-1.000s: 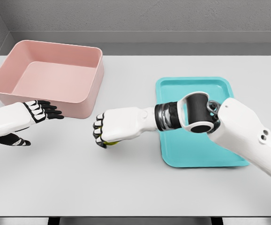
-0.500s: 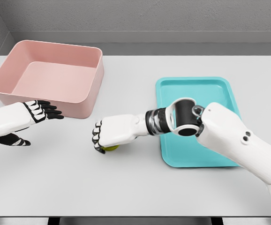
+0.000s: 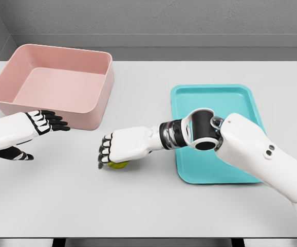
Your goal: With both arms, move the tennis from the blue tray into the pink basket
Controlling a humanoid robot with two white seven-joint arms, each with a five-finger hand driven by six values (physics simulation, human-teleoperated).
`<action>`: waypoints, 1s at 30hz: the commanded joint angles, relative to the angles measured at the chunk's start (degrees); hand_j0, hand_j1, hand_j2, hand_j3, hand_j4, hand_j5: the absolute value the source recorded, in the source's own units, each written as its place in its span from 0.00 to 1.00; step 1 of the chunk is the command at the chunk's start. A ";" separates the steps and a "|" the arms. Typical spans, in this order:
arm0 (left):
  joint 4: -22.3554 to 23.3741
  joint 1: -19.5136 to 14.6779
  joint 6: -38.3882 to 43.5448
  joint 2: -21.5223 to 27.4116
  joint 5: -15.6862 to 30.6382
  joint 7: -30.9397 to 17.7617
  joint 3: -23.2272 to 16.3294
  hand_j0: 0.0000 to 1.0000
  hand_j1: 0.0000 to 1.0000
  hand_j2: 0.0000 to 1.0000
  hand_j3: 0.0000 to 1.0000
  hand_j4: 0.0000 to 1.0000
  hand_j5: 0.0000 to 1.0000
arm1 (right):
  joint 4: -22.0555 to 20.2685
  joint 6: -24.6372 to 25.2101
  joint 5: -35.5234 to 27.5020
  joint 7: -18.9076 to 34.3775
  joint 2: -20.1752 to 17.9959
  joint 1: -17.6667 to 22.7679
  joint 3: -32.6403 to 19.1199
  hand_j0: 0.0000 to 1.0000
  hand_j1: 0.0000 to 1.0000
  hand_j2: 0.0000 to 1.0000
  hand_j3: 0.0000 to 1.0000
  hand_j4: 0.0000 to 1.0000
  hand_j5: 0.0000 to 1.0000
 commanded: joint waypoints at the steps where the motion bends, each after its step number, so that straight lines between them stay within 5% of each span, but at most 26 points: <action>1: 0.00 0.00 0.03 0.08 0.38 0.03 0.05 1.00 1.00 1.00 1.00 1.00 1.00 | -0.10 0.14 -0.28 0.05 -0.16 0.00 -0.15 0.99 0.99 0.99 0.99 0.99 0.99; 9: 0.09 0.00 0.03 0.00 0.47 0.11 0.05 1.00 1.00 1.00 1.00 1.00 1.00 | -5.20 0.14 -0.72 0.31 -6.04 -0.18 -3.40 1.00 1.00 1.00 1.00 1.00 1.00; 12: 0.17 0.00 0.03 -0.35 0.30 0.11 -0.04 1.00 1.00 1.00 1.00 1.00 1.00 | -13.11 0.14 -1.16 0.31 -9.65 -0.18 -10.25 1.00 1.00 1.00 1.00 1.00 1.00; 16: 0.44 -0.26 0.03 -1.85 -0.23 0.03 -0.04 1.00 1.00 1.00 1.00 1.00 1.00 | -13.29 0.14 -4.06 0.14 -12.55 -0.09 -20.19 1.00 1.00 1.00 1.00 1.00 1.00; 18: 0.00 -0.79 0.03 -4.66 -4.09 0.03 -0.12 1.00 1.00 1.00 1.00 1.00 1.00 | -13.29 0.14 -9.59 -0.13 -17.73 0.61 -24.84 1.00 1.00 1.00 1.00 1.00 1.00; 21: -0.09 -2.99 0.03 -9.76 -9.54 0.03 -0.30 1.00 1.00 1.00 1.00 1.00 1.00 | -13.20 0.14 -19.26 -0.39 -25.90 6.67 -33.37 1.00 1.00 1.00 1.00 1.00 1.00; 25: -0.27 -4.22 0.03 -13.27 -11.22 -2.08 -0.83 1.00 1.00 1.00 1.00 1.00 1.00 | -13.11 0.14 -29.45 -0.39 -31.18 18.01 -48.49 1.00 1.00 1.00 1.00 1.00 1.00; 30: 0.61 -8.79 0.03 -17.05 -13.67 -2.61 -5.92 1.00 1.00 1.00 1.00 1.00 1.00 | -13.29 0.14 -35.26 -0.39 -29.69 27.68 -57.37 1.00 1.00 1.00 1.00 1.00 1.00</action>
